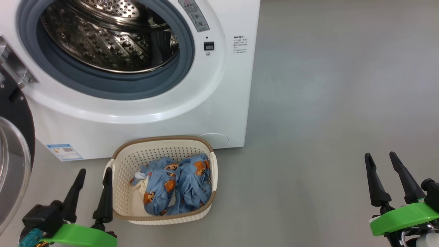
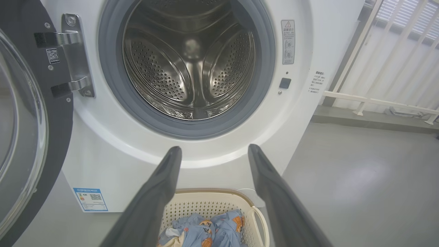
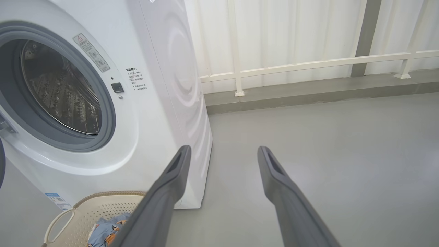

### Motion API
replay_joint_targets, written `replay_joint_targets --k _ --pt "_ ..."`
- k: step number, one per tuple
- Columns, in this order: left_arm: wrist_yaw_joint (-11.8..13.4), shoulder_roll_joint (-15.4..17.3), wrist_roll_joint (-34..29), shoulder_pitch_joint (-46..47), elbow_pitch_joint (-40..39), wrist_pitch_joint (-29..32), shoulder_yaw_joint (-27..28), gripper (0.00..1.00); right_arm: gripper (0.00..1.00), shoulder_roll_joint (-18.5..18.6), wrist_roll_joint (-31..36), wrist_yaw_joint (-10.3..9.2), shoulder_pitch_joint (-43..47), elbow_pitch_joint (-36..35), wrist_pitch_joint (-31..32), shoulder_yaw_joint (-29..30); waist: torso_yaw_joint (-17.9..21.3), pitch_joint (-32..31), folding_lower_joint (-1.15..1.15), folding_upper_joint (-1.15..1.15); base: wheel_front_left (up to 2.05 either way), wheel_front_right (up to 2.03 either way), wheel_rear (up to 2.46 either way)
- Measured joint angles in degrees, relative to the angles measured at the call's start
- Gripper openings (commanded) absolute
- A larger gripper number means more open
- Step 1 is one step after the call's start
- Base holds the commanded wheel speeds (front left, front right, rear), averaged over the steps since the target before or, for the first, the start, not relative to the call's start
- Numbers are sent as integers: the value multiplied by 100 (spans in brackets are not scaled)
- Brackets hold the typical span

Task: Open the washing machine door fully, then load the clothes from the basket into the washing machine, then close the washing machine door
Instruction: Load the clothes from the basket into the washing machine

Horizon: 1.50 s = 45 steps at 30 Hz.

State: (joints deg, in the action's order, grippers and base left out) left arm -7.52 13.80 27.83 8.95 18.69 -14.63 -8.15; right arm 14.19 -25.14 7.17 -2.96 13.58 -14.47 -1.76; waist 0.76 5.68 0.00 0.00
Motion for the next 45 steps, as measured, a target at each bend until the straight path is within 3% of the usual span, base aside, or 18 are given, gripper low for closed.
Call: replay_joint_targets --k 13,28,45 --pt "0 29 35 5 0 0 7 100 100 -15 0 0 -1 -4 0 -12 0 -6 0 0 83 -112 29" --pt "0 -42 13 8 18 0 71 100 100 -20 0 0 -1 -14 0 -12 -22 68 0 0 7 -7 0" --pt "0 -312 63 297 1007 0 -223 100 100 -149 41 0 -389 -175 -1 -32 -4 696 0 0 0 0 0"
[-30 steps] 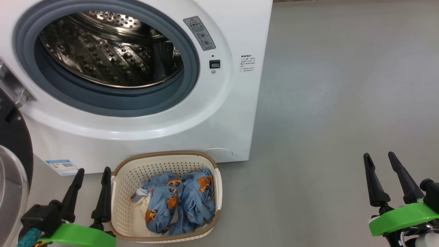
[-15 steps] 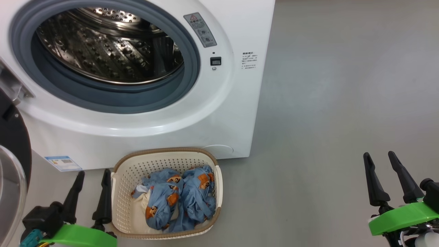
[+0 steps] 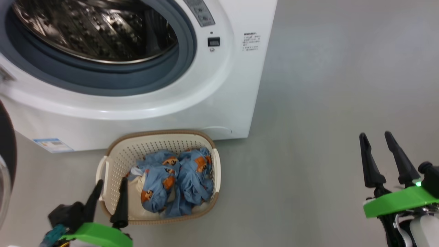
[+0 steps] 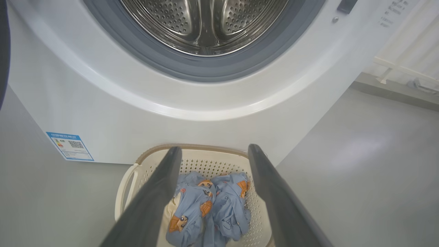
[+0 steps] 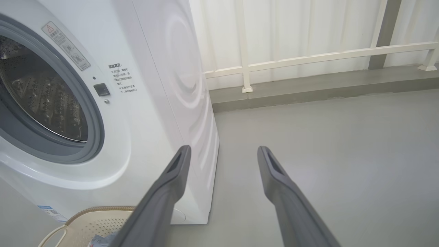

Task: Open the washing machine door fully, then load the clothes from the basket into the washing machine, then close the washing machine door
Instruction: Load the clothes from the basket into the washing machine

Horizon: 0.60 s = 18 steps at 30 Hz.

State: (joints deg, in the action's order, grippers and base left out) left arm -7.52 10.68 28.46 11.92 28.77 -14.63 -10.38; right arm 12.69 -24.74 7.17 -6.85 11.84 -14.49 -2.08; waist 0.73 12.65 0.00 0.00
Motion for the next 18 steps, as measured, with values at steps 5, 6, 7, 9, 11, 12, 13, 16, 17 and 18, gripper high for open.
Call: replay_joint_targets --k 5,6,7,9,11,12,13,16,17,18 --pt "0 -119 14 429 649 1 -257 100 100 -45 4 0 -281 -69 0 -2 38 337 0 0 0 0 0" --pt "0 -119 14 547 805 1 -301 100 100 -57 5 0 -344 -74 0 -4 47 413 0 0 0 0 0" --pt "0 -110 14 663 942 1 -357 100 100 -70 7 0 -400 -78 0 -7 56 489 0 0 0 0 0" --pt "0 -109 19 928 1236 1 -482 100 100 -105 10 0 -526 -96 0 -14 77 645 0 0 0 0 0" --pt "0 -109 82 1198 1593 1 -653 100 100 -143 12 0 -648 -110 -1 -44 101 805 0 0 0 0 0" --pt "0 -108 137 1324 1782 1 -750 100 100 -152 12 0 -705 -118 -4 -73 114 885 0 0 0 0 0" --pt "0 -102 177 1438 1961 1 -828 100 100 -159 15 0 -755 -130 -5 -102 128 964 0 0 0 0 0" --pt "0 -86 390 1817 2477 3 -1057 100 100 -190 25 0 -929 -165 -5 -135 174 1211 0 0 0 0 0" --pt "0 -74 450 1953 2639 8 -1138 100 100 -194 33 0 -987 -180 -5 -140 190 1297 0 0 0 0 0" --pt "0 -65 504 2091 2782 20 -1199 100 100 -202 53 0 -1051 -192 -5 -145 207 1381 0 0 0 0 0"
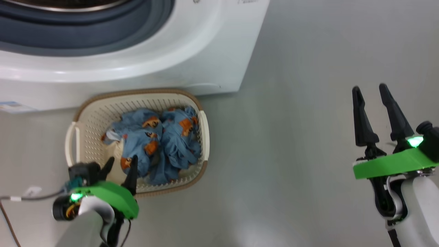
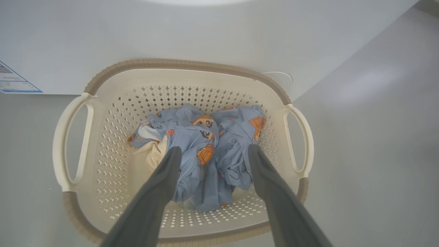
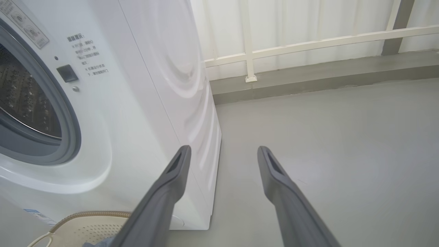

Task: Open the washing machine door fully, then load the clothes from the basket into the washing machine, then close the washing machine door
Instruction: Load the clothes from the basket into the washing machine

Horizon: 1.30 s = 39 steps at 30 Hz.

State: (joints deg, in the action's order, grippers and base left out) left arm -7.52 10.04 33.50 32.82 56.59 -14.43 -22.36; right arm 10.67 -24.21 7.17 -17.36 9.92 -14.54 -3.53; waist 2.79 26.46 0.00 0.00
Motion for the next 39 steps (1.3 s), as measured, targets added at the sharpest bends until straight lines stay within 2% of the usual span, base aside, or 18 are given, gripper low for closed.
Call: replay_joint_targets --k 12,18,24,30,39 --pt "0 310 536 1296 990 335 -603 100 100 -108 110 0 -666 -245 -1 -58 201 1052 0 0 0 0 0" --pt "0 388 586 1744 1310 343 -828 100 100 -118 135 0 -886 -285 -1 -164 262 1518 0 0 0 0 0" --pt "30 547 584 2128 1590 343 -853 100 100 -116 152 0 -1100 -380 -1 -230 312 1850 0 0 0 0 0" --pt "109 572 586 2377 1673 499 -858 100 100 -100 221 0 -1165 -452 -1 -311 354 2056 0 0 0 0 0" --pt "209 800 587 2681 1731 708 -864 100 100 -88 238 0 -1243 -491 -1 -381 442 2344 0 0 0 0 0"
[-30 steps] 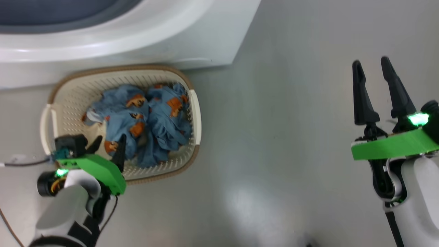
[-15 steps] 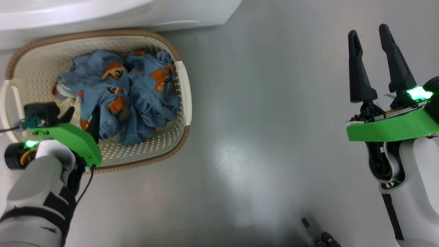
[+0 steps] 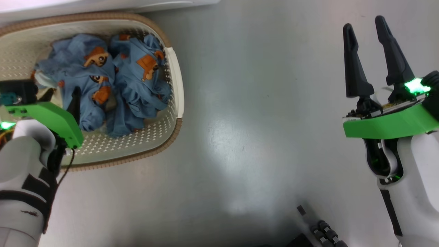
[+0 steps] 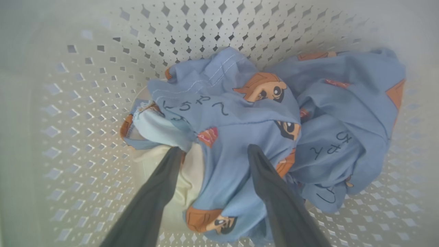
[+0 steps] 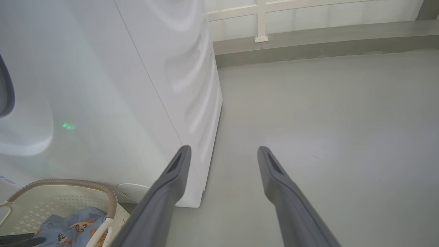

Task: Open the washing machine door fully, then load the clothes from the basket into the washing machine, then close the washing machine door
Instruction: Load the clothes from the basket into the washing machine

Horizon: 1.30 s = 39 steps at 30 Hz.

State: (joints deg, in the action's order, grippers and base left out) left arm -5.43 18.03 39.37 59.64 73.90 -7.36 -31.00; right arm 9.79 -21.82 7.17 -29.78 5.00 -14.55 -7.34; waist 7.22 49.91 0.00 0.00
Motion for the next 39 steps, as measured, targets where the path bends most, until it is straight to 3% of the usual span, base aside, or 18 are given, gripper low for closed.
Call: replay_joint_targets --k 12,17,23,24,26,27,33,39 --pt "-194 10 147 169 -34 240 -122 100 100 -5 16 0 -141 -59 0 -10 61 261 0 0 0 0 0" --pt "-204 -133 464 155 -608 546 -448 100 100 -5 16 0 -141 -68 -1 -3 24 326 0 0 0 0 0" --pt "-209 -3 909 110 -983 712 -883 100 100 -15 16 0 -141 -74 0 -32 30 371 0 0 0 0 0" --pt "-208 37 967 110 -1009 736 -947 78 100 -15 16 0 -141 -75 -1 -40 36 372 0 0 0 0 0" --pt "-209 81 1113 110 -1023 738 -1065 5 100 -14 16 0 -141 -75 -1 -53 49 367 0 0 0 0 0" --pt "-209 87 1190 110 -1038 743 -1117 0 100 -13 16 0 -142 -75 0 -55 54 361 0 0 0 0 0" --pt "-209 88 1640 105 -1069 671 -1401 0 100 -8 16 0 -142 -74 0 -42 47 278 0 0 0 0 0" --pt "-209 71 1976 83 -934 118 -1448 0 100 -9 18 0 -140 -67 -1 2 -28 104 0 0 0 0 0"
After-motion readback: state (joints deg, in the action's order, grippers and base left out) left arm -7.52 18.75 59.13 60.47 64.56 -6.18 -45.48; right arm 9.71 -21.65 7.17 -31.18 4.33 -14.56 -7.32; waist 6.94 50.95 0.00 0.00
